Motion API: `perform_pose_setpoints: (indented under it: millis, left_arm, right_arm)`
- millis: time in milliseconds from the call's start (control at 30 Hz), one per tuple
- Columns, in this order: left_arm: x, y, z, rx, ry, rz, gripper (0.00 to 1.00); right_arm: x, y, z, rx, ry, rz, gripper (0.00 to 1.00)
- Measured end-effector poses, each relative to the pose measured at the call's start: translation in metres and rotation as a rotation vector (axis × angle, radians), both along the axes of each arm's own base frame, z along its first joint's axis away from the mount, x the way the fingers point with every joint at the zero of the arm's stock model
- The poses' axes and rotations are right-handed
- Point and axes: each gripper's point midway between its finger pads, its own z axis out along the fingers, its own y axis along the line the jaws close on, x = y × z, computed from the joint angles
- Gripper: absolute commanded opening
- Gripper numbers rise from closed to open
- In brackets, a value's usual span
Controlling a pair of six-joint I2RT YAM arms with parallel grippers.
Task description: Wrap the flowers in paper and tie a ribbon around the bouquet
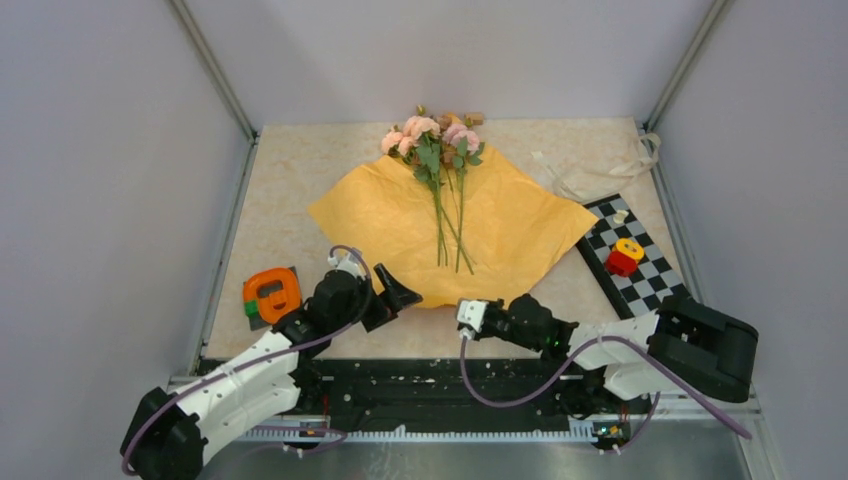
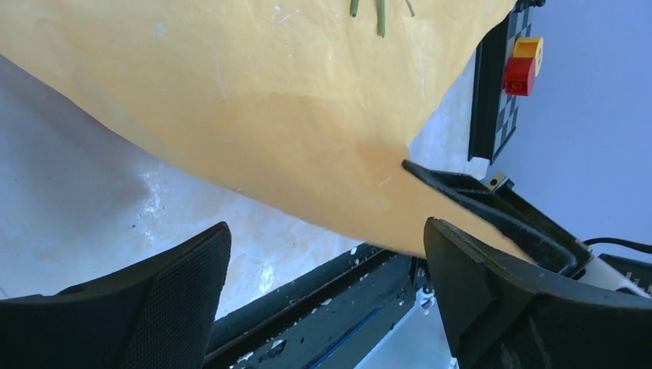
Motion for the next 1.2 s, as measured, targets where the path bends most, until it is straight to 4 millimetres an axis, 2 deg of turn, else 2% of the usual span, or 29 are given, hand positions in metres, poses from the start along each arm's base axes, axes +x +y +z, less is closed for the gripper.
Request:
perform_pose_setpoints:
  millis: [333, 567, 733, 933, 1200]
  left_arm:
    - [0.0, -0.001, 0.023, 0.052, -0.118, -0.089, 0.99]
    - [-0.005, -0.011, 0.035, 0.047, -0.2, -0.205, 0.99]
    - [0.003, -0.015, 0.041, 0.074, -0.243, -0.23, 0.99]
    - [0.022, -0.022, 0.033, 0.138, -0.231, -0.232, 0.99]
    - [0.053, -0.032, 0.009, 0.232, -0.167, -0.202, 0.99]
  right_arm:
    - [0.046, 0.002, 0.031, 0.061, -0.023, -0.118, 0.0]
    - [0.07, 0.0, 0.031, 0.053, -0.012, -0.184, 0.0]
    - [0.086, -0.005, 0.027, 0.05, 0.002, -0.232, 0.0]
    - [0.106, -0.005, 0.024, 0.05, 0.019, -0.279, 0.0]
    - [0.123, -0.001, 0.018, 0.05, 0.031, -0.301, 0.0]
